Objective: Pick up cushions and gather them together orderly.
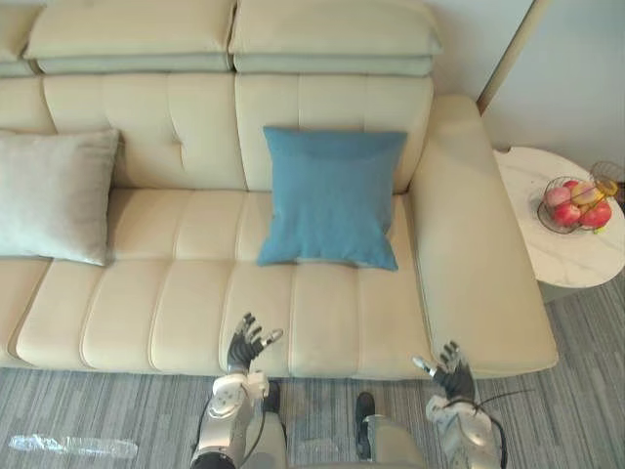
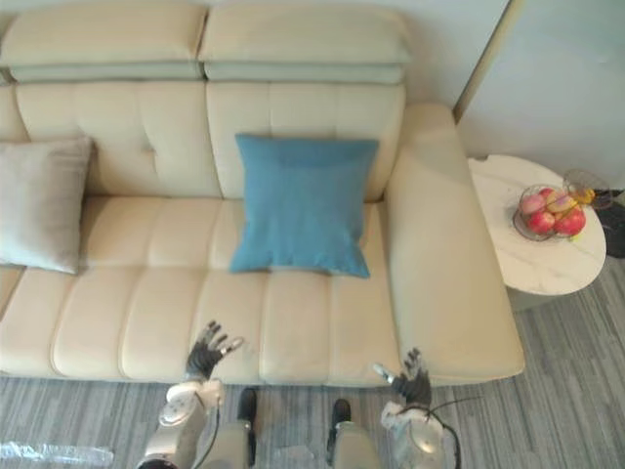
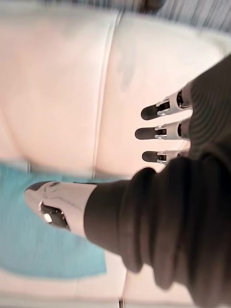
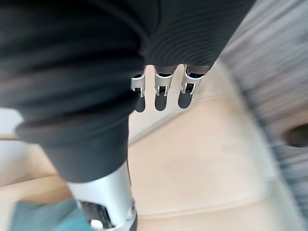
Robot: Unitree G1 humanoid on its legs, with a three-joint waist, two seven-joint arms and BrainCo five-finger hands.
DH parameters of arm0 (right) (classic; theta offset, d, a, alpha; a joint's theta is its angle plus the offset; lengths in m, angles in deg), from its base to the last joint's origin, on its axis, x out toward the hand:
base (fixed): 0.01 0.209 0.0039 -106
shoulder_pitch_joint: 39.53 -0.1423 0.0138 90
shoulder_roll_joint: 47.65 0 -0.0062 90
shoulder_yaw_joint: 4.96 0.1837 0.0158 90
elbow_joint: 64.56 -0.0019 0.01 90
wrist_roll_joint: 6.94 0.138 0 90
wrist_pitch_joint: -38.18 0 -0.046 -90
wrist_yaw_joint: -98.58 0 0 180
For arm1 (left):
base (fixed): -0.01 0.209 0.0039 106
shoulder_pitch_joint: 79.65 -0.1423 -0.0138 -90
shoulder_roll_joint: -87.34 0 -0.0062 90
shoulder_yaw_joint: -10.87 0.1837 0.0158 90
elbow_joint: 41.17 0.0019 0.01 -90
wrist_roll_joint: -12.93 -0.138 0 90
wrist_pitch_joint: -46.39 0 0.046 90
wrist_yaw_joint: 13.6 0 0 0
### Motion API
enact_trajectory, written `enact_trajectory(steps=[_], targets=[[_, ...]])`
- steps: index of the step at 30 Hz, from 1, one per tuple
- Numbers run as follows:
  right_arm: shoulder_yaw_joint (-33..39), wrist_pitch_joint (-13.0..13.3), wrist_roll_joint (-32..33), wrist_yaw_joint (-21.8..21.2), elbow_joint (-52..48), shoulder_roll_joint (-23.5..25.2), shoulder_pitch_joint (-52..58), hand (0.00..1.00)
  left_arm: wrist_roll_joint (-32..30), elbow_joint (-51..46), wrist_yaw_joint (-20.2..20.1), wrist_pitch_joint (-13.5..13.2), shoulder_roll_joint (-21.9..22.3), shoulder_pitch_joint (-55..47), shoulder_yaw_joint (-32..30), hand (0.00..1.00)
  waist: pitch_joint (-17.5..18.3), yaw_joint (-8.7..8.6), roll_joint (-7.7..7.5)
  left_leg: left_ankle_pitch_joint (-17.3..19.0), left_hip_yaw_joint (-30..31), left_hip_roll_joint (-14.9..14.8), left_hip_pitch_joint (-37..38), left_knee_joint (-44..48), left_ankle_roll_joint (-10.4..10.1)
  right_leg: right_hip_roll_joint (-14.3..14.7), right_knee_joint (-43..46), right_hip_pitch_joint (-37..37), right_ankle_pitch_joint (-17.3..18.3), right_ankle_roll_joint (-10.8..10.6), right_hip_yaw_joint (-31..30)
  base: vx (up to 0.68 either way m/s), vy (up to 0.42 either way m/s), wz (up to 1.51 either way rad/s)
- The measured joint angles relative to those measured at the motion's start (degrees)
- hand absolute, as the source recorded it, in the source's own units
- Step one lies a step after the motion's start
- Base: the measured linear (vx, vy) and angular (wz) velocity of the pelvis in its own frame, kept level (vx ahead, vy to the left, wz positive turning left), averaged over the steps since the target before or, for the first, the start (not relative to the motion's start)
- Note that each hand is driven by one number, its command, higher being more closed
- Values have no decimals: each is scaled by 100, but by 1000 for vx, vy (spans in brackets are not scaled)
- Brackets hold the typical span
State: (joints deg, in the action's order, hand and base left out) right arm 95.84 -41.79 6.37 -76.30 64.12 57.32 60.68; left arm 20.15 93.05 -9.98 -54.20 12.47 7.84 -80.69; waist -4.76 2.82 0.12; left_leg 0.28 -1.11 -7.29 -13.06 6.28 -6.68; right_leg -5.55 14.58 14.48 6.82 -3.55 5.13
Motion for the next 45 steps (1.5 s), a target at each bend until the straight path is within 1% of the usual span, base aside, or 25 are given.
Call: enact_trajectory(steps=[4, 9, 14, 15, 17, 18, 20, 22, 24, 27, 28, 30, 32, 33, 34, 35, 36, 37, 38, 39, 40, 41, 42, 43, 45], targets=[[71, -165, -218, 1, 594, 120, -3, 0, -499, 548, 3, 142, 1, -63, -365, 0, 133, -2, -4, -2, -13, 1, 312, -125, -3, -10, -134, -314, 1, -20, 42, 67, 9, 3], [97, -180, -216, 15, 768, 110, -127, 0, -597, 773, 18, 165, 15, -53, -555, 0, 148, 4, 29, -9, 43, 23, 459, -69, -59, -48, -178, -580, -8, -52, 151, 65, 4, 10], [87, -179, -216, 72, 998, 70, -499, 0, -595, 807, 20, 158, 30, 116, -595, 0, 56, 7, 102, 97, 254, -65, -147, 621, -140, 1, 171, -270, 58, 37, 345, -45, -25, 24], [52, -182, -216, 95, 997, 83, -705, 0, -595, 804, 44, 153, 10, 183, -578, 0, 40, 20, 124, 49, 339, -100, -313, 597, -230, -7, 181, -74, -17, 166, 355, -141, -26, -10], [64, -174, -217, 131, 996, 95, -911, 0, -610, 805, 108, 183, 16, 280, -585, 0, -50, 34, 114, 455, 305, -157, -638, 1514, -25, -37, 198, 74, -127, 252, 398, -100, 8, -12], [78, -185, -218, 168, 979, 79, -903, 0, -632, 806, 123, 211, 89, 283, -585, 0, -66, 33, 94, 885, 296, -207, -732, 2510, 59, -41, 225, 75, -189, 267, 401, -111, 25, -12], [88, -188, -221, 215, 968, 25, -877, 0, -719, 761, 122, 217, 185, 303, -543, 0, -47, -26, 132, 1314, 268, -423, -468, 3330, -103, -41, 196, 44, -320, 222, 393, -138, 101, -10], [115, -216, -225, 221, 969, -23, -866, 0, -724, 672, 117, 214, 203, 331, -437, 0, 7, -95, 216, 1571, 292, -642, -199, 3578, -273, -54, 213, 172, -499, 105, 376, -181, 236, 2], [248, -284, -249, 217, 979, 47, -919, 0, -737, 614, 122, 214, 208, 498, -384, 0, -27, -162, 129, 1854, 123, -494, -86, 3091, -387, -161, 69, 329, -787, -98, 309, -275, 292, 11], [252, -354, -447, 198, 1004, 310, -839, 0, -747, 634, 159, 214, 59, 512, -346, 0, -48, -240, -157, 2016, -174, -189, 128, 2338, -43, -300, -103, 371, -997, -41, 150, -236, 161, 4], [252, -394, -533, 186, 1011, 373, -819, 0, -761, 712, 176, 218, 28, 401, -347, 0, -44, -211, -203, 2032, -326, -158, 119, 2444, 5, -318, -210, 363, -1178, 86, 76, -354, 152, -58], [236, -425, -668, 164, 1034, 393, -796, 0, -773, 876, 203, 240, -27, 258, -352, 0, -34, -138, -242, 2160, -537, -154, 127, 2509, 171, -344, -400, 353, -1120, 19, 24, -288, 88, -67], [207, -468, -808, 173, 1148, 357, -836, 0, -823, 949, 250, 256, -47, 230, -378, 0, -75, -88, -163, 2067, -758, -413, 103, 2485, 268, -253, 245, 523, -1025, 135, 200, -214, -28, -38], [204, -471, -845, 172, 1184, 359, -834, 0, -825, 949, 248, 257, -45, 229, -387, 0, -64, -86, -182, 1993, -775, -432, 108, 2454, 203, -255, 660, 589, -922, 134, 195, -151, -124, -9], [208, -473, -868, 173, 1235, 376, -783, 0, -826, 954, 246, 257, -39, 231, -410, 0, -32, -80, -268, 1889, -772, -435, 124, 2380, 117, -301, 1935, 786, -134, 122, 157, -98, -183, 17], [223, -491, -855, 125, 1239, 376, -723, 0, -821, 956, 239, 259, -28, 222, -409, 0, -16, -86, -328, 1843, -690, -397, 146, 2373, 37, -351, 2942, 839, 342, 36, 31, -104, -243, 28], [228, -496, -854, 86, 1246, 372, -689, 0, -821, 954, 240, 259, -17, 209, -413, 0, 0, -85, -354, 1838, -631, -368, 149, 2377, 8, -359, 3166, 793, 531, -8, -73, -43, -262, 43], [234, -475, -870, 76, 1314, 386, -585, 0, -830, 967, 244, 269, -10, 208, -448, 0, 57, -127, -495, 1840, -465, -273, 90, 2420, -139, -270, 2878, 637, 776, -316, -101, -22, -169, 32], [234, -461, -871, 78, 1355, 388, -568, 0, -836, 973, 248, 273, 26, 210, -471, 0, 90, -126, -460, 1830, -385, -280, 72, 2397, -158, -209, 2661, 547, 856, -406, -63, 23, -192, -10], [259, -447, -874, 109, 1508, 277, -620, 0, -846, 990, 257, 274, 273, 184, -602, 0, 274, 102, -104, 1754, -67, -366, -59, 2063, -70, 254, 1203, 149, 696, -153, -95, 22, -50, -71], [349, -428, -877, 122, 1495, 333, -753, 0, -868, 977, 255, 252, 460, 172, -843, 0, 313, 197, -56, 1461, -25, -303, 41, 1596, 57, 126, 1689, 223, 874, 118, 78, 41, -42, -73], [360, -414, -871, 128, 1502, 402, -749, 0, -868, 1002, 274, 268, 445, 162, -891, 0, 338, 170, -181, 1320, -40, -176, 108, 1460, -40, 5, 1588, 76, 853, -10, 74, 39, -49, -20], [365, -410, -869, 127, 1669, 492, -777, 0, -869, 1164, 273, 343, 405, 256, -813, 0, 334, 16, -181, 1139, 41, -203, 112, 1302, -127, 81, 1072, -187, 886, 57, 72, 45, -108, 26], [376, -413, -868, 133, 1783, 497, -726, 0, -867, 1196, 250, 354, 402, 248, -728, 0, 397, 16, -204, 1057, 53, -228, 121, 1122, -30, 126, 807, -254, 783, 101, 91, 36, -122, 21], [536, -425, -868, 138, 1880, 500, -782, 0, -845, 1285, 258, 362, 402, 302, -726, 0, 510, 28, -168, 846, 106, -221, 216, 738, -53, 186, 491, -292, 602, 114, 102, 63, -28, 1]])
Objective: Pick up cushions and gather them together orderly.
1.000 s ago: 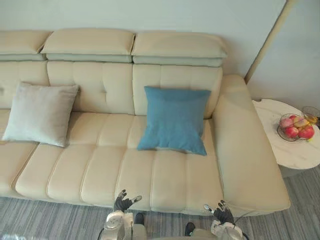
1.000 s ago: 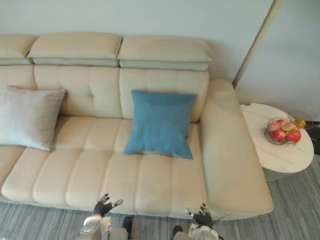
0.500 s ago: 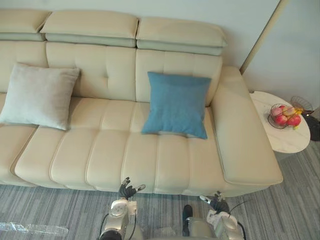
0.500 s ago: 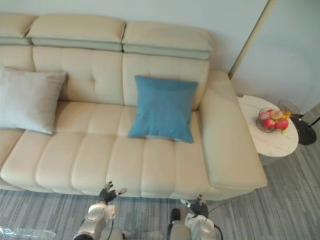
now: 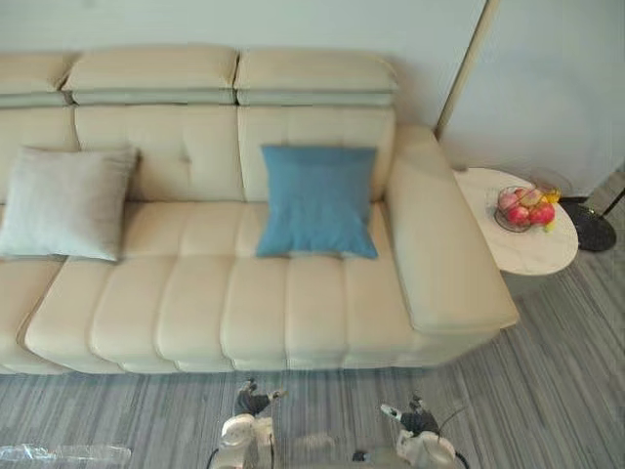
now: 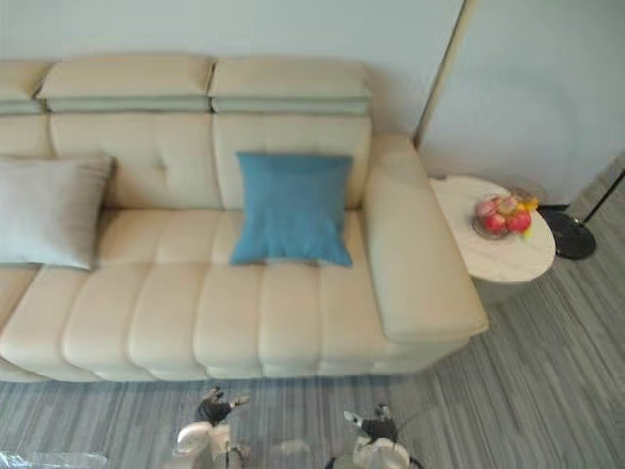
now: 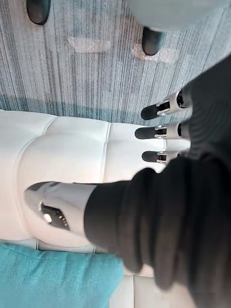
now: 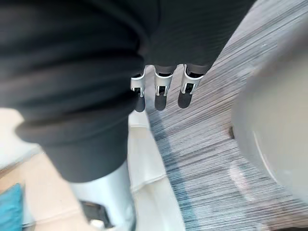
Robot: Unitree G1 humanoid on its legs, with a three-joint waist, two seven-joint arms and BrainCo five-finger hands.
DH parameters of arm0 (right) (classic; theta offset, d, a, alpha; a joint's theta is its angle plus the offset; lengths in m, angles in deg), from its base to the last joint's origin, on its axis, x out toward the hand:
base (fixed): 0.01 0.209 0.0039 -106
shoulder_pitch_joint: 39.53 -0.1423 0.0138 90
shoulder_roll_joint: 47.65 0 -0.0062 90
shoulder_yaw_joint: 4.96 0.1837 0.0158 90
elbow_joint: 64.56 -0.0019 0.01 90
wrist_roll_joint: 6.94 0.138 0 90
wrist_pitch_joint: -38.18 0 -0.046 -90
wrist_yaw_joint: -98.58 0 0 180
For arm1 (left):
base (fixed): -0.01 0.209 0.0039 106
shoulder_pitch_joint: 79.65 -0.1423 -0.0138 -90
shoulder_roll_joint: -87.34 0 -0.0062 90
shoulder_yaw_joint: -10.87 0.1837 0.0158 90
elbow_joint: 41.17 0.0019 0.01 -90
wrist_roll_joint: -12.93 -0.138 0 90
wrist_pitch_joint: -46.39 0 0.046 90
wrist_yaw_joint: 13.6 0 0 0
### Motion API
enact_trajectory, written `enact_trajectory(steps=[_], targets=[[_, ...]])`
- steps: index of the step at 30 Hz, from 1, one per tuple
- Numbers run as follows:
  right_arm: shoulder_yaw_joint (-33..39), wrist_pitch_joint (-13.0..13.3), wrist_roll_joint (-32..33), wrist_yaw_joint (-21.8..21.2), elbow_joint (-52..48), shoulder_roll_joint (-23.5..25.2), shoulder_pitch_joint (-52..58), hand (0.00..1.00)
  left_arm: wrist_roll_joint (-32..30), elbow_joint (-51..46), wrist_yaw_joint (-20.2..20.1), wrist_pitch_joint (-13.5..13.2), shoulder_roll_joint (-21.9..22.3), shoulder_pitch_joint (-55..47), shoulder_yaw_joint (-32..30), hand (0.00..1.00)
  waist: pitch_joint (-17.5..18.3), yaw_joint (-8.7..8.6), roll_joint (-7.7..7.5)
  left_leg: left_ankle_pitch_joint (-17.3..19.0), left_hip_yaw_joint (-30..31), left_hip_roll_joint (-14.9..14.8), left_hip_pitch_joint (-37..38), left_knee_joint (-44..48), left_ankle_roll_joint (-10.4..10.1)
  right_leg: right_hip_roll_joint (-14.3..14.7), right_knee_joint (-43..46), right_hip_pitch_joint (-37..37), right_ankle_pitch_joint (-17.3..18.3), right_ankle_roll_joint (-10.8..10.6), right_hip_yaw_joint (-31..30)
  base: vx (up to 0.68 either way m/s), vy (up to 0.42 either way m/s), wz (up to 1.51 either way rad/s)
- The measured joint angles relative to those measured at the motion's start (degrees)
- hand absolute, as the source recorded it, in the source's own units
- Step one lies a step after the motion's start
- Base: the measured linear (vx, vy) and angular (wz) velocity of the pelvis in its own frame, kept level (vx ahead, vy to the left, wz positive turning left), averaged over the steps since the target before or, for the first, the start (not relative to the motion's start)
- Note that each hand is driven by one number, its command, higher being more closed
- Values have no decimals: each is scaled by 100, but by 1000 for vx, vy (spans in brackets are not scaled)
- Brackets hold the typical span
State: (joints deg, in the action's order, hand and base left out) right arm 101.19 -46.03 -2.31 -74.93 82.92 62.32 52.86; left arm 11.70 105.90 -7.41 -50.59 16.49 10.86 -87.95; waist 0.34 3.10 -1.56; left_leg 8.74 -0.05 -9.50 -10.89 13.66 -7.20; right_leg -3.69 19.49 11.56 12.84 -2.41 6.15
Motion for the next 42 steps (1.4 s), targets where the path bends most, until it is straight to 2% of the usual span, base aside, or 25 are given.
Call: enact_trajectory(steps=[3, 12, 13, 14, 20, 24, 33, 35, 37, 38, 39, 40, 41, 42], targets=[[187, -1, 1, 43, 83, -56, -18, 0, 16, 109, 16, 5, -38, -12, 35, 0, -46, 3, -2, -182, 0, 71, 256, -310, -94, -31, -348, -297, -194, -54, 1, 55, 60, 5], [348, -7, -4, 101, 450, -143, -71, 0, 14, 332, 100, 7, -388, -162, 136, 0, -55, -32, -34, -557, 88, 417, 646, -919, 94, -313, -1203, -907, -603, -214, 91, -2, 78, 13], [348, -8, -4, 102, 454, -146, -75, 0, 14, 354, 105, 9, -404, -168, 137, 0, -59, -33, -31, -574, 93, 424, 677, -958, 94, -319, -1220, -928, -609, -218, 98, -20, 20, 4], [378, -15, -3, 127, 671, -533, -126, 0, 2, 663, 115, 7, -691, -348, 214, 0, -78, -307, 2, -663, 359, 518, 1091, -1453, 131, -354, -1586, -1313, -627, -291, 101, 0, 0, 0], [380, -17, -7, 127, 671, -533, -99, 0, 2, 663, 111, 8, -693, -350, 215, 0, -79, -312, 1, -663, 343, 516, 1094, -1453, 131, -354, -1581, -1310, -627, -291, 88, 0, 0, -1], [385, -110, -34, 107, 670, -541, 13, 0, 3, 663, 65, 14, -706, -360, 211, 0, -92, -314, -6, -664, 198, 508, 1178, -1455, 131, -354, -1561, -1358, -629, -291, -22, 4, 4, -13], [469, -359, -468, 41, 624, -652, 235, 0, 2, 664, -162, 121, -735, -465, 77, 0, -243, -371, -14, -668, -659, 450, 1699, -1719, 131, -307, -1388, -1235, -645, -318, -711, -57, 22, -41], [448, -369, -472, 43, 567, -635, 231, 0, 0, 654, -162, 121, -730, -435, -96, 0, -269, -366, -60, -660, -1093, 405, 1716, -1772, 120, -219, -1390, -984, -730, -318, -1088, -66, 30, -100], [359, -385, -475, 46, 360, -553, 190, 0, 8, 647, -148, 125, -741, -397, -178, 0, -333, -353, -92, -604, -1647, 293, 1702, -1716, 60, -76, -1405, -656, -975, -316, -1455, -44, 3, -157], [264, -388, -478, 50, 278, -472, 73, 0, 16, 640, -139, 126, -839, -344, -198, 0, -420, -305, -155, -550, -2167, 170, 1638, -1619, 17, 22, -1471, -426, -1280, -242, -1350, -56, -40, -189], [221, -389, -477, 54, 232, -409, 1, 0, 14, 628, -138, 130, -924, -308, -192, 0, -457, -308, -195, -519, -2494, 83, 1568, -1512, -2, 34, -1535, -247, -1420, -152, -1057, -67, -84, -197], [169, -398, -476, 57, 200, -364, -55, 0, 12, 589, -134, 144, -1000, -278, -190, 0, -487, -365, -261, -518, -2791, 3, 1479, -1392, -2, -30, -1502, -57, -1434, 26, -381, -40, -117, -161], [130, -403, -476, 64, 203, -388, -89, 0, 10, 578, -133, 163, -1056, -179, -149, 0, -565, -386, -263, -518, -3127, -91, 1497, -1318, -3, -267, -1273, 45, -1287, 245, 784, 8, -123, -159], [131, -408, -476, 86, 216, -418, -78, 0, 10, 533, -134, 164, -1074, -156, -133, 0, -594, -388, -242, -513, -3403, -159, 1593, -1271, -11, -513, -1077, 35, -1235, 363, 1638, 44, -107, -147]])
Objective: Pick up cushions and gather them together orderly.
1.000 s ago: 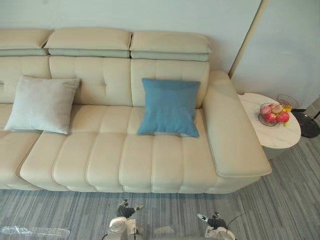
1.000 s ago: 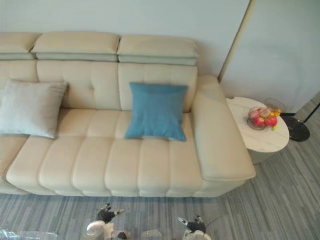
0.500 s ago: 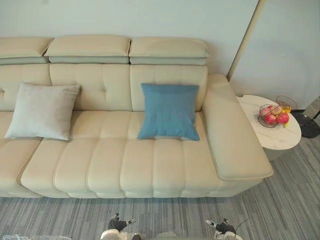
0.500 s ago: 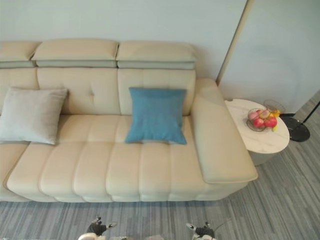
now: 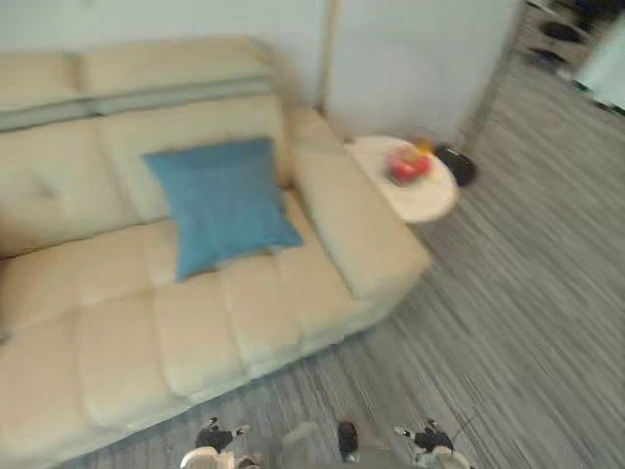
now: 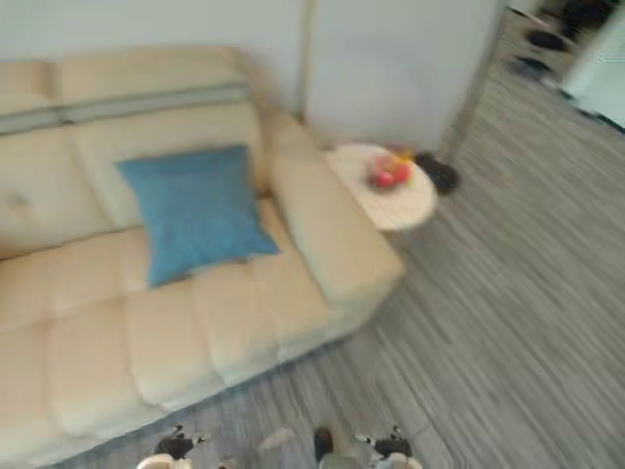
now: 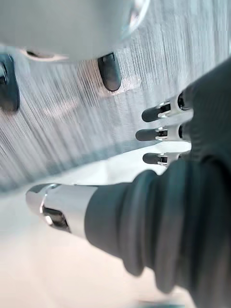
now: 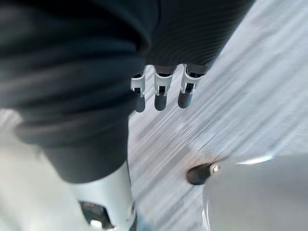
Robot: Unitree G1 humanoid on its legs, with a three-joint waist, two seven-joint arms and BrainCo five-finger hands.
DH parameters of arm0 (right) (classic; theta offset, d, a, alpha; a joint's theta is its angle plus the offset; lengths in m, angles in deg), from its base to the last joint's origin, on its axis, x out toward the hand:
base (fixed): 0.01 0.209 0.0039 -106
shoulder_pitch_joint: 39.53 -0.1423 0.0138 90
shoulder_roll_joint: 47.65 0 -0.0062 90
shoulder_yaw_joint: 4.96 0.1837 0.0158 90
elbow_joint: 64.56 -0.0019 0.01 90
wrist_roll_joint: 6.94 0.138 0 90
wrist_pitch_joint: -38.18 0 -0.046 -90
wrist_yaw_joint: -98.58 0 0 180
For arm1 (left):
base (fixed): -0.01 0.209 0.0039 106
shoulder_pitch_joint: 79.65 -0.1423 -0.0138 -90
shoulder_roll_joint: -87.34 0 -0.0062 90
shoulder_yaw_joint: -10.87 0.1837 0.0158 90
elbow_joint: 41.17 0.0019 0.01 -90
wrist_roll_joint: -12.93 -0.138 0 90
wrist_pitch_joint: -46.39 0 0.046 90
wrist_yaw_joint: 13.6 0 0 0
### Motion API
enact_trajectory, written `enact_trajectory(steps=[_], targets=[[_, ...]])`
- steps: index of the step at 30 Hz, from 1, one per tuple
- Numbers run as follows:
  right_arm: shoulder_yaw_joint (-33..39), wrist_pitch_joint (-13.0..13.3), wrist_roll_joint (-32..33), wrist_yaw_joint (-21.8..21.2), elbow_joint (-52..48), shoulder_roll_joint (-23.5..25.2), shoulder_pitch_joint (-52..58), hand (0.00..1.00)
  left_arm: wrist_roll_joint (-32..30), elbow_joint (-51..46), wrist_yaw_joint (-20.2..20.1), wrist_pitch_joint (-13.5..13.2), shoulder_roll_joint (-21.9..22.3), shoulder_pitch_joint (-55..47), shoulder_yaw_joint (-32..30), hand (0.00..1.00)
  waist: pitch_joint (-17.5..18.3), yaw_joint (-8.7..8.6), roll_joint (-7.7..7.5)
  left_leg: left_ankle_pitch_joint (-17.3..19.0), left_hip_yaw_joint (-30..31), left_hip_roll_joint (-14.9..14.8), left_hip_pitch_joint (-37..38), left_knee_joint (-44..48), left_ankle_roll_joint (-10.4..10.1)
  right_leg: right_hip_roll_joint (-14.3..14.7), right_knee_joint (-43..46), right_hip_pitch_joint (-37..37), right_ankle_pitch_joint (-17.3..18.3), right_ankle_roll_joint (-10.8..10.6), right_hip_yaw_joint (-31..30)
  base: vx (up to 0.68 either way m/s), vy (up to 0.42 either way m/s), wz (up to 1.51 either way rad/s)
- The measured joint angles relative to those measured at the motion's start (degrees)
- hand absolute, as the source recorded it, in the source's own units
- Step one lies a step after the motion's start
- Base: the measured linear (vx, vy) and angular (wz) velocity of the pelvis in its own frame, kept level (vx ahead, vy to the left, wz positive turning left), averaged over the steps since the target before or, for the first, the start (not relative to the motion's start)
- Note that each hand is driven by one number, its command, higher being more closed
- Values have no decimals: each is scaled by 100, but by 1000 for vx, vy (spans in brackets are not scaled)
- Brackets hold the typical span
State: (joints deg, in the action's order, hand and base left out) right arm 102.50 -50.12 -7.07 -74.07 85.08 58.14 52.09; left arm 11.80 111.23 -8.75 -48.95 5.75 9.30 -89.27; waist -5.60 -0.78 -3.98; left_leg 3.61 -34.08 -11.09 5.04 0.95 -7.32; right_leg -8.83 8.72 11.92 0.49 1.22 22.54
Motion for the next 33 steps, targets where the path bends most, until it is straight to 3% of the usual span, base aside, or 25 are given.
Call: enact_trajectory(steps=[1, 2, 4, 7, 9, 11, 12, 13, 14, 15, 16, 17, 20, 22, 23, 24, 25, 27, 29, 30, 31, 32, 33], targets=[[-1, 2, 7, 4, -1, -1, 76, 0, 1, -1, 0, 0, -22, 27, -4, 0, -8, 11, -12, 15, -178, -24, 98, 69, -19, -135, 119, -21, -84, -56, 385, 61, -139, -132], [-8, 19, 9, 9, -25, -49, 56, 0, 1, 2, 8, 12, -24, 68, -8, 0, -60, -64, 50, 58, -390, -116, 188, 231, -46, -49, 235, -18, -66, -49, 366, 29, -186, -101], [-89, 49, 1, 13, -4, -296, 27, 0, 13, -41, -6, 2, 106, 243, 11, 0, -181, -127, 251, 81, -656, -250, 353, 363, -5, 113, 294, -104, 51, 30, 293, 6, -165, -63], [-76, 22, 1, 16, 2, -509, 18, 0, 124, -235, -10, -56, 396, 254, 23, 0, -231, -132, 508, -13, -1058, -434, 523, 443, -21, 236, 134, -183, 300, -64, 463, 17, -94, -44], [-75, -4, 3, 7, 16, -497, 30, 0, 141, -205, -21, -40, 425, 146, 19, 0, -211, -148, 544, -99, -1234, -597, 554, 564, -87, 425, 38, -193, 286, -29, 366, 37, -103, -46], [-77, -7, 3, 3, 58, -450, 2, 0, 142, -200, -29, -4, 420, 14, -12, 0, -228, -152, 483, -106, -1285, -1005, 424, 1455, -99, 600, 13, -222, 334, 55, 176, 77, -157, -57], [-79, -6, 4, 5, 79, -456, 3, 0, 141, -196, -31, 23, 438, -56, -17, 0, -232, -158, 480, -130, -1259, -1199, 354, 1918, -67, 678, 16, -289, 341, 127, 65, 133, -194, -81], [-105, -5, 7, 5, 114, -471, 7, 0, 144, -195, -39, 77, 473, -162, -20, 0, -240, -163, 459, -403, -850, -1506, 48, 2930, 333, 807, -10, -391, 300, 260, -333, 182, -132, -107], [-139, 0, 8, 6, 111, -494, -8, 0, 145, -240, -53, 54, 472, -173, -32, 0, -261, -96, 418, -110, -221, -1393, -174, 3263, 341, 806, -24, -417, 297, 301, -602, 188, -96, -134], [-161, -4, 9, 5, 147, -512, -53, 0, 169, -226, -51, 61, 489, -159, -32, 0, -288, -41, 380, 341, 331, -1083, -327, 3362, 268, 824, -54, -422, 291, 332, -932, 195, -5, -179], [-168, -4, 9, 5, 240, -601, -154, 0, 249, -219, -52, 60, 505, -115, -18, 0, -333, 52, 422, 922, 1095, -491, -514, 3409, 266, 858, -196, -580, 251, 414, -1429, 196, 31, -196], [-178, -7, 9, 5, 286, -664, -157, 0, 266, -220, -56, 51, 515, -124, 21, 0, -351, 66, 410, 1154, 1513, -58, -620, 3280, 269, 883, -278, -735, 226, 399, -1759, 223, 64, -198], [-177, -7, 9, 9, 216, -653, -156, 0, 373, -233, -56, -65, 609, -141, 35, 0, -377, 119, 518, 1270, 2628, 708, -974, 2359, 250, 1069, -385, -944, 210, 344, -2572, 114, 124, -170], [-182, -7, 9, 21, 119, -567, -137, 0, 393, -294, -57, -63, 684, -142, -150, 0, -368, 150, 577, 1208, 3328, 878, -1310, 2041, 349, 1286, -389, -955, 238, 313, -3193, 78, 218, -177], [-184, -5, 10, 24, 12, -510, -68, 0, 412, -308, -55, -60, 732, -156, -237, 0, -360, 191, 633, 1120, 3590, 868, -1342, 1830, 302, 1377, -366, -955, 257, 277, -3334, 146, 266, -202], [-187, 1, 9, 31, -54, -440, 6, 0, 412, -319, -63, -58, 768, -200, -298, 0, -303, 292, 724, 913, 3543, 867, -1250, 1826, 504, 1474, -285, -990, 302, 157, -3511, 157, 218, -157], [-150, -1, 57, 35, -114, -331, 86, 0, 408, -320, -68, -54, 751, -215, -337, 0, -260, 272, 709, 970, 3391, 855, -1202, 1789, 524, 1458, -249, -997, 303, 86, -3602, 190, 219, -126], [-213, 3, 14, 42, -271, -193, 173, 0, 394, -340, -131, -46, 715, -192, -436, 0, -229, 276, 557, 1035, 2864, 852, -956, 1600, 566, 1336, 33, -879, 436, -120, -3682, 201, 163, -102], [-327, 6, 5, 25, -296, -140, 225, 0, 391, -349, -132, -40, 718, -190, -485, 0, -181, 322, 506, 1032, 2381, 798, -774, 1490, 651, 1253, 625, -612, 724, -196, -3142, 240, 140, -123], [-355, 31, 10, 7, -307, -113, 181, 0, 386, -343, -139, -15, 722, -200, -529, 0, -146, 404, 468, 1029, 1902, 787, -535, 1330, 655, 1085, 1131, -312, 913, -360, -2401, 240, 94, -120], [-353, 41, 10, -1, -318, -100, 157, 0, 376, -343, -140, -9, 719, -201, -529, 0, -143, 410, 461, 1029, 1741, 783, -487, 1310, 655, 1000, 1253, -236, 935, -373, -2078, 271, 85, -139], [-344, 63, 9, -8, -376, -74, 156, 0, 361, -309, -143, 17, 685, -205, -480, 0, -141, 377, 458, 1029, 1539, 782, -445, 1332, 654, 774, 1308, -142, 957, -326, -1252, 155, 20, -82], [-331, 69, 8, -7, -363, -78, 150, 0, 363, -281, -151, 40, 664, -195, -414, 0, -142, 371, 459, 1029, 1476, 783, -394, 1327, 654, 681, 1280, -155, 972, -253, -833, 212, -18, -88]])
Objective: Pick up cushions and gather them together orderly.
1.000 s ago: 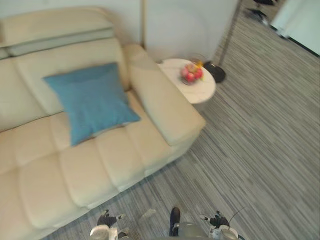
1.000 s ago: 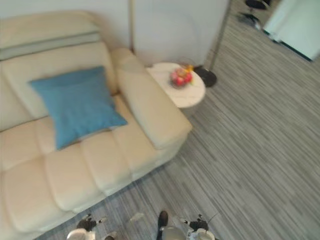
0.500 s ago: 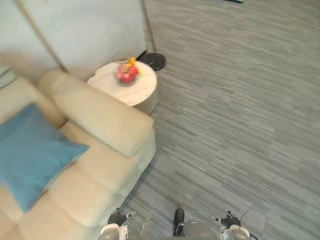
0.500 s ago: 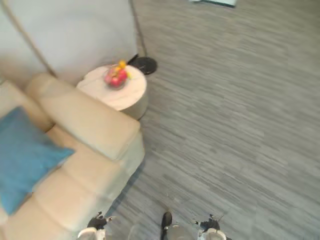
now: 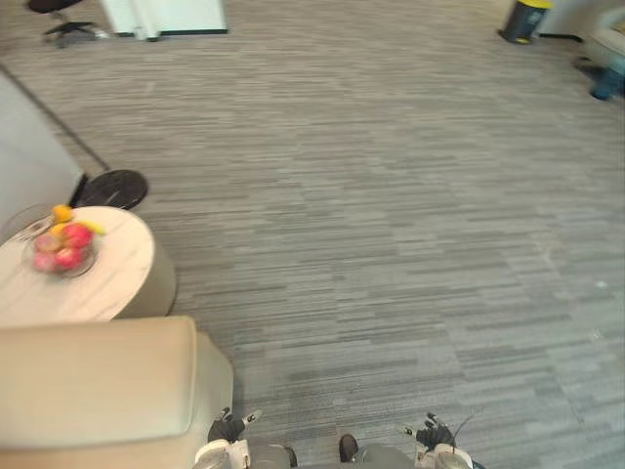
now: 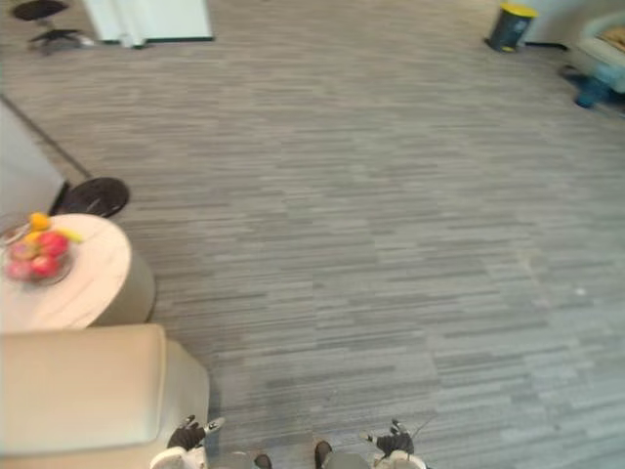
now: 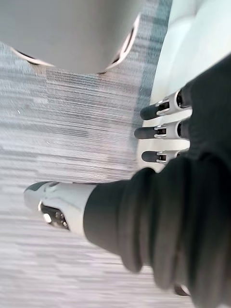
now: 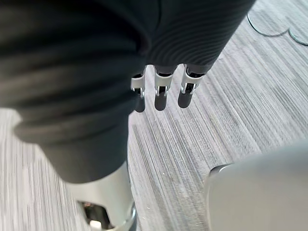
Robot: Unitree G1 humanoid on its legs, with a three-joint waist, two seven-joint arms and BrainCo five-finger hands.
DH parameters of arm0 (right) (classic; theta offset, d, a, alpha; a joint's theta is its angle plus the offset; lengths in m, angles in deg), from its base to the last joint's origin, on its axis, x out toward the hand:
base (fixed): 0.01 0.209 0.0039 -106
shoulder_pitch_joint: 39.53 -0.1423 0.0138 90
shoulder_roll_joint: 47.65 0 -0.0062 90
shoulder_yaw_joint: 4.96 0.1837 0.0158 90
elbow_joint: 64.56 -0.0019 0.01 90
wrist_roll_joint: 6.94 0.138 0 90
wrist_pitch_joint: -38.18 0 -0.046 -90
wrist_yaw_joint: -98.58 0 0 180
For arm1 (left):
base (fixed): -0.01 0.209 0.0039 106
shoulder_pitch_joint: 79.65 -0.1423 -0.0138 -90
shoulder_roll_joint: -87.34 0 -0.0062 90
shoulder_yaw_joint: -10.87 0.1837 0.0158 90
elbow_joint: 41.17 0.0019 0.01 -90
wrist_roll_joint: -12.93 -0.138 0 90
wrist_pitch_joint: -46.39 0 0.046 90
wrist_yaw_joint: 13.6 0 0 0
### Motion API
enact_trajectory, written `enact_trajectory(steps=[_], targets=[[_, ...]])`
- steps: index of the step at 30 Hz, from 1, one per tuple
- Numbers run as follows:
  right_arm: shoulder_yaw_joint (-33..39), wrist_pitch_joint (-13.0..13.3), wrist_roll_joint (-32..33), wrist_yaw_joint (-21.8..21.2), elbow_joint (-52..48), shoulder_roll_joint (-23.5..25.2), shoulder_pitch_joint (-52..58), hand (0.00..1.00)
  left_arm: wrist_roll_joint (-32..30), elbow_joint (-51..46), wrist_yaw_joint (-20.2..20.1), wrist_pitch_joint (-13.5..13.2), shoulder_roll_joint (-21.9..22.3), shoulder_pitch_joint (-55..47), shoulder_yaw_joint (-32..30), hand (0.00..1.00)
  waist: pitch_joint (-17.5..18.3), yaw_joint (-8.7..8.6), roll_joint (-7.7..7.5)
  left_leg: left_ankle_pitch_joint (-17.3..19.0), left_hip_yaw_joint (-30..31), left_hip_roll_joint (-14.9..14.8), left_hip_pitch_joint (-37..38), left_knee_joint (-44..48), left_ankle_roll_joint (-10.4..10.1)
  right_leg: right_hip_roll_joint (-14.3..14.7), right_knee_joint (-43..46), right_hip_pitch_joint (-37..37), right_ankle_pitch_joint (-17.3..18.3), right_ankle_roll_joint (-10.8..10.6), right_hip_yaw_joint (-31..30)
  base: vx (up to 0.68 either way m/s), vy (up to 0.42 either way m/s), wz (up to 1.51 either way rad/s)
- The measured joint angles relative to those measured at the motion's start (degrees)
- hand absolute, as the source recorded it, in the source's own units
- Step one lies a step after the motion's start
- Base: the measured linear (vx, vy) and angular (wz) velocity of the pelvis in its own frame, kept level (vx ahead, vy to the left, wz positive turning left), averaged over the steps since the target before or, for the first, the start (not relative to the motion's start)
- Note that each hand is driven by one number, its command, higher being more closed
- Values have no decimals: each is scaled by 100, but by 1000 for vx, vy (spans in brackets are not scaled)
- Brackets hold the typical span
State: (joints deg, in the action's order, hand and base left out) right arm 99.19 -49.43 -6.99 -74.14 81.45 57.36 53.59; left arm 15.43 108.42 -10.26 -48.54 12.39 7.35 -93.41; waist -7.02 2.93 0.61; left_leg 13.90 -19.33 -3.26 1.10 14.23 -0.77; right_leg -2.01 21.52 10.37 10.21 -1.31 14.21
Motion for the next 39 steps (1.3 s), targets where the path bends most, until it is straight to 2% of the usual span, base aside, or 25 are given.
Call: enact_trajectory(steps=[2, 3, 4, 7, 8, 10, 11, 12, 13, 14, 15, 16, 17, 19, 21, 24, 26, 27, 30, 31, 32, 34, 36, 37, 39], targets=[[35, -18, 0, -2, 201, -42, -113, 0, 11, 117, -12, 32, -60, 72, 238, 0, 8, -14, -7, 0, -62, 1, 185, -16, 1, -92, -244, -154, 6, 276, 855, 256, -94, -82], [35, -11, 0, -2, 224, -62, -135, 0, 9, 145, -17, 32, -55, 101, 269, 0, 1, -17, 4, 0, -38, -11, 221, -23, 1, -61, -284, -182, -12, 290, 868, 243, -141, -82], [41, -9, 1, -4, 279, -165, -198, 0, 10, 216, -23, 35, -28, 200, 300, 0, -82, -27, 147, 0, -4, -114, 362, -104, 1, 0, -77, -121, -23, 258, 860, 215, -148, -81], [130, -19, 12, -3, 346, -297, -357, 0, 14, 304, -16, 34, -32, 364, 505, 0, -193, -69, 288, 27, -30, -337, 673, -337, -54, -357, 825, 401, 546, 134, 1306, 198, -151, -58], [139, -16, 5, -1, 337, -308, -420, 0, 21, 333, -16, 35, -120, 392, 525, 0, -204, -97, 310, 47, -60, -532, 763, -359, -258, -527, 916, 669, 520, 107, 1494, 263, -216, -37], [137, -20, 4, -5, 370, -243, -375, 0, 57, 340, -11, 33, -283, 342, 512, 0, -148, -122, 75, 2, -90, -586, 926, -370, -473, -704, 417, 762, 78, 144, 1417, 352, -296, -30], [158, -17, 12, -15, 405, -214, -283, 0, 56, 377, 5, 39, -326, 215, 420, 0, -73, -131, -45, 92, -35, -750, 1101, -214, -738, -566, 201, 725, -337, 430, 1260, 416, -380, -42], [147, -19, 2, -5, 411, -240, -294, 0, 55, 391, 1, 37, -284, 170, 386, 0, -19, -132, 30, 67, -42, -949, 1001, 95, -785, -412, 184, 677, -284, 510, 1277, 507, -501, -40], [145, -10, 5, -11, 415, -247, -290, 0, 56, 391, 2, 39, -250, 168, 306, 0, -3, -202, 2, -193, 162, -1215, 489, 1242, -892, -209, -49, 521, -137, 575, 1256, 403, -411, -34], [144, -13, 10, -7, 411, -285, -279, 0, 62, 294, -12, 35, -174, 161, 191, 0, -26, -231, 28, -608, 417, -1401, 44, 2189, -546, -37, -288, 298, -137, 613, 1207, 404, -390, -40], [136, -14, 17, 3, 417, -297, -263, 0, 92, 272, -6, 30, -140, 169, 159, 0, -101, -212, 133, -759, 554, -1581, -301, 3031, -211, 142, -539, 15, -154, 679, 1089, 395, -315, -68], [145, -19, 21, 13, 419, -326, -246, 0, 124, 257, -6, 25, -83, 159, 87, 0, -198, -167, 210, -563, 654, -1643, -510, 3717, -56, 289, -712, -274, -140, 726, 907, 392, -240, -109], [153, -20, 48, 28, 471, -366, -215, 0, 170, 137, 24, 26, 1, 153, 30, 0, -249, -89, 219, -302, 827, -1461, -763, 4194, -156, 373, -921, -647, -122, 753, 625, 484, -237, -134], [244, -22, 141, 26, 546, -349, -203, 0, 169, 13, 13, 16, 8, 151, 78, 0, -277, -29, 178, -48, 891, -1080, -1102, 4167, -197, 390, -1281, -1129, -122, 754, 231, 422, -139, -114], [422, -21, 378, 41, 397, -239, -178, 0, 163, -176, 14, 1, 93, 157, 84, 0, -286, 27, 171, 197, 903, -541, -1817, 3111, -128, 405, -1772, -1758, -68, 711, -276, 531, -64, -111], [529, 16, 511, 58, 328, -136, -204, 0, 110, -216, -9, -88, 101, 155, 183, 0, -287, 94, 174, -370, 1303, 30, -2108, 536, -203, 378, -1810, -2017, 289, 555, -735, 484, 88, -90], [474, -7, 513, 61, 331, -56, -142, 0, 98, -323, -15, -89, 63, 88, 174, 0, -240, 149, 36, -1138, 1356, 178, -2035, 290, -64, 267, -1756, -2251, 563, 361, -1052, 490, 146, -83], [474, -11, 516, 69, 287, 60, -128, 0, 89, -366, -20, -75, -14, 70, 180, 0, -134, 155, -69, -1136, 1274, 294, -2020, 501, 126, 99, -1716, -2287, 675, 224, -1223, 594, 141, -80], [467, -12, 517, 43, 90, 186, -66, 0, 23, -408, -13, -67, -38, 74, 188, 0, -146, 241, -195, -490, 718, 194, -1698, 827, 261, -102, -29, -1721, 814, -55, -1572, 571, 160, -83], [467, -3, 518, 37, 89, 245, -59, 0, -15, -361, -8, -43, -80, 102, 260, 0, -154, 198, -228, -306, 667, 256, -1375, 746, 292, -218, 1242, -1246, 654, -496, -1450, 618, 224, -51], [483, 36, 524, 26, 64, 242, -44, 0, -17, -317, -3, -8, -104, 128, 347, 0, -156, 150, -241, -142, 661, 326, -1029, 632, 287, -366, 2158, -878, 581, -674, -1300, 609, 184, -27], [484, 51, 523, 12, 56, 185, -32, 0, -20, -216, 1, 28, -129, 151, 560, 0, -168, 50, -200, -9, 603, 344, -390, 313, 262, -535, 2760, -538, 745, -481, -927, 492, 101, -9], [484, 62, 523, 2, 64, 156, -52, 0, -20, -127, 5, 35, -107, 255, 702, 0, -158, 4, -164, 5, 541, 278, 384, -349, 235, -605, 2238, -101, 993, -188, -237, 470, 28, -16], [485, 70, 523, 2, 104, 132, -87, 0, -20, -96, 6, 34, -98, 289, 751, 0, -163, -16, -147, 18, 523, 221, 530, -482, 210, -543, 1926, 63, 1000, -156, -110, 456, -17, -16], [483, 72, 523, 11, 147, 45, -166, 0, -30, -26, 8, 41, -88, 385, 951, 0, -177, -95, -65, 78, 440, 35, 791, -838, 103, -268, 484, 715, 506, -21, 149, 459, -54, -12]])
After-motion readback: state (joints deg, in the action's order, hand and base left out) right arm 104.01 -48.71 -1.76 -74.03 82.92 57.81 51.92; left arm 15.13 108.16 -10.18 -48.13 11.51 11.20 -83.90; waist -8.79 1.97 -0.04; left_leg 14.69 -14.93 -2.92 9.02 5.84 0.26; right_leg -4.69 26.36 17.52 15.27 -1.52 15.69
